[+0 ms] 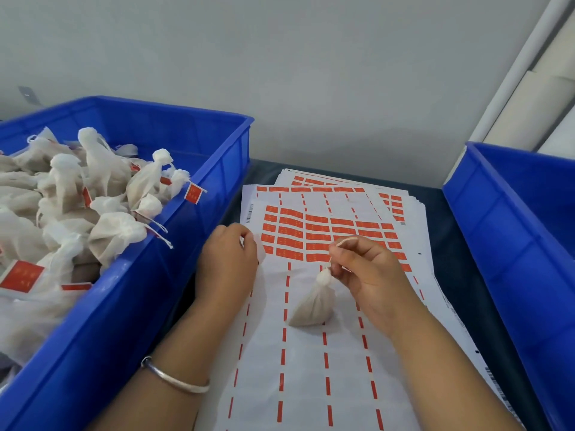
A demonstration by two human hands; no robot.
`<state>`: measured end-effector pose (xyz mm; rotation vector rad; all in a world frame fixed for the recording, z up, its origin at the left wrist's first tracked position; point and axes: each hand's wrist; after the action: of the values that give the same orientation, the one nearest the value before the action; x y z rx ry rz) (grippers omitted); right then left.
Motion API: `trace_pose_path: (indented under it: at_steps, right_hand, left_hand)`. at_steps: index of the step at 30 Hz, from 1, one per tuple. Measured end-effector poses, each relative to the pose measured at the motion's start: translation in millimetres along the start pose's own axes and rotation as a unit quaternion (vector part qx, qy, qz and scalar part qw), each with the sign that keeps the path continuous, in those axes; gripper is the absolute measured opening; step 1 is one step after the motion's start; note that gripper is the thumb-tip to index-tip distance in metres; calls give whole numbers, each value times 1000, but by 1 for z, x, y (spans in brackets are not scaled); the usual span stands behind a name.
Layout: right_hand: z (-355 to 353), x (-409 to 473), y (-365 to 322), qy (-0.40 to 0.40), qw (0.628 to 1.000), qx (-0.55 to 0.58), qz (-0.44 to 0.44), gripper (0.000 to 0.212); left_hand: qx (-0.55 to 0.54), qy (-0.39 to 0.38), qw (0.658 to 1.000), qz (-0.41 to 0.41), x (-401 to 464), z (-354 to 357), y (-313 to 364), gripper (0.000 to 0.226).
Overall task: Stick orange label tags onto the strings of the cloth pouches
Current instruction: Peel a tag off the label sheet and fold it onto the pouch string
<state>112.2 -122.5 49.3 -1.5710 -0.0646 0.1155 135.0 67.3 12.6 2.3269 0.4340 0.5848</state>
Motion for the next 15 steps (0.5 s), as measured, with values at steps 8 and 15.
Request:
trace_pose_path:
  at_steps: [8,15]
  right_hand:
    - [8,-29,-25,5,981,-151,-121,16]
    - [25,-46,-20,-39,986,-76,-145,15]
  left_hand:
    - [-308,19,947,-87,-12,-23,30,19]
    - [-440,-209,865,-121,-43,-27,54,23]
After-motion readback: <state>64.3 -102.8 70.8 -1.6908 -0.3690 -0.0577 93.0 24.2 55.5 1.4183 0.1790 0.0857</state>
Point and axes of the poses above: each hand's wrist, its own x-axis towards the middle knuckle, its own z-axis out of the palm, y = z × x, and after that the axes turned 3 degrees about -x, right-handed
